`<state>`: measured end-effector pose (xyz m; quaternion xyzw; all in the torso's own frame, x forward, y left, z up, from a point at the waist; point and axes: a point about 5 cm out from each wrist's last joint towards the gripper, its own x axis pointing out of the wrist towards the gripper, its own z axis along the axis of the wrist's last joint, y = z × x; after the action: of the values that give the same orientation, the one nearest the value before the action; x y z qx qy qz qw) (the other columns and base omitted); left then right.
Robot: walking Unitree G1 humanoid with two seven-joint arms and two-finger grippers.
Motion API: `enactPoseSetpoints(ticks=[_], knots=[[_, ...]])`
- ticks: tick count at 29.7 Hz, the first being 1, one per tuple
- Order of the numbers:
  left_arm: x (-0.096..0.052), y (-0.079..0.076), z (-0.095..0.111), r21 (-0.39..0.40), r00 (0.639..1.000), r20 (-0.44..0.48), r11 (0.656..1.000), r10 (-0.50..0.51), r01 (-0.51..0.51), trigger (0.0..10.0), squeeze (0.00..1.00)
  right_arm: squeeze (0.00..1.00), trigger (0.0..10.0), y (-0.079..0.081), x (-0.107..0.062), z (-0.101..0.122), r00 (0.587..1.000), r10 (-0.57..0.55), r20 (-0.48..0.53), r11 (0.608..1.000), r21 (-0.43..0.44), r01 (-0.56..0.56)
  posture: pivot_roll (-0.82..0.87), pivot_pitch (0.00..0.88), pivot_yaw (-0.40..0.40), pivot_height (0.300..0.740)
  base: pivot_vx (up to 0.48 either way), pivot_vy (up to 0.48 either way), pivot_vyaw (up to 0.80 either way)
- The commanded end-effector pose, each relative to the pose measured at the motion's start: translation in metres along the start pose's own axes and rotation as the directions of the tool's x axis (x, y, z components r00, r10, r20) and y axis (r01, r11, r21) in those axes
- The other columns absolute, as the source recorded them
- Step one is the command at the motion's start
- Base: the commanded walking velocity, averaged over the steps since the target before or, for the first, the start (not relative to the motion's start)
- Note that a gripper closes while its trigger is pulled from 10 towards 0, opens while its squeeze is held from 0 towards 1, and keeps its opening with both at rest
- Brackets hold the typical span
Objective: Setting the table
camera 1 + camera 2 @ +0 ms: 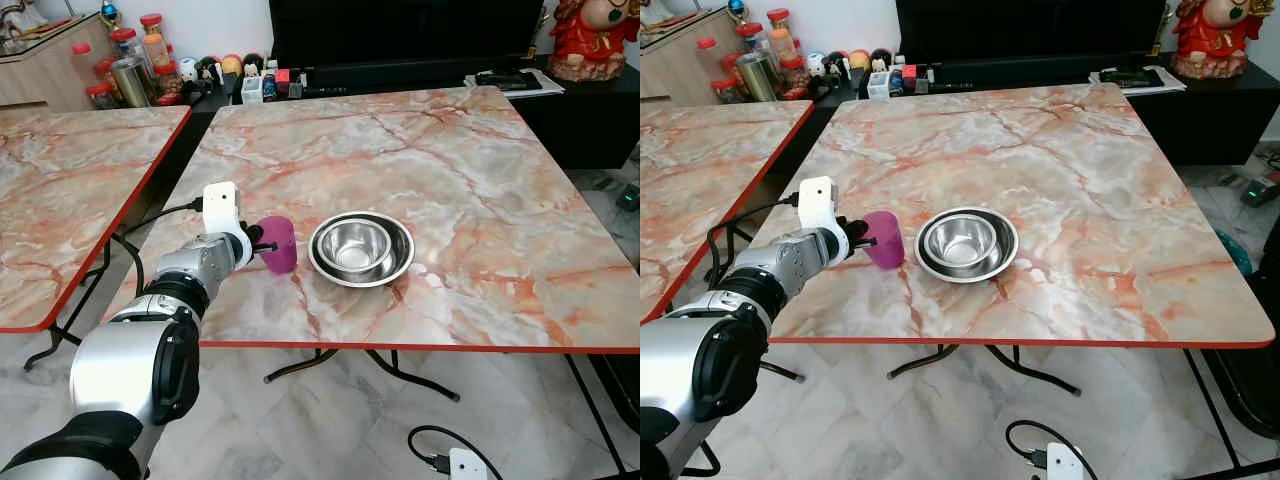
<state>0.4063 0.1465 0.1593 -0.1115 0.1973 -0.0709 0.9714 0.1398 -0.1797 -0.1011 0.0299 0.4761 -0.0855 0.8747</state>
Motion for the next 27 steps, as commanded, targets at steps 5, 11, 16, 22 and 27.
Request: enactPoseSetpoints(ticks=[5,11,16,22,27], knots=[[-0.0003,0.0054,-0.0078,0.01,0.999,-0.024,1.0,0.021,-0.021,10.0,0.36,0.0,10.0,0.0023,-0.0003,-0.0004,1.0,-0.002,0.006,1.0,0.022,0.002,-0.09,0.0,0.116,0.74,0.0,0.0,0.0],[-0.0003,0.0057,-0.0083,0.006,0.999,-0.024,1.0,0.027,-0.026,10.0,0.36,0.0,10.0,0.0022,-0.0003,-0.0006,1.0,-0.002,0.004,1.0,0.024,0.002,-0.09,0.0,0.116,0.74,0.0,0.0,0.0],[-0.0002,0.0053,-0.0085,0.006,0.999,-0.024,1.0,0.026,-0.026,10.0,1.0,0.0,10.0,0.0029,-0.0002,0.0,1.0,0.0,0.005,1.0,0.023,-0.001,-0.09,0.0,0.118,0.74,0.0,0.0,0.0],[-0.0003,0.0058,-0.0082,0.005,0.999,-0.022,1.0,0.028,-0.028,10.0,0.99,0.0,10.0,0.004,0.0002,0.0018,1.0,0.002,0.009,1.0,0.024,-0.002,-0.09,0.0,0.12,0.74,0.0,0.0,0.0],[-0.0007,0.0072,-0.0057,0.001,0.999,-0.01,0.999,0.033,-0.033,10.0,0.0,0.0,10.0,0.0053,0.0004,0.0023,1.0,0.005,0.009,1.0,0.023,-0.005,-0.09,0.0,0.117,0.74,0.0,0.0,0.0]])
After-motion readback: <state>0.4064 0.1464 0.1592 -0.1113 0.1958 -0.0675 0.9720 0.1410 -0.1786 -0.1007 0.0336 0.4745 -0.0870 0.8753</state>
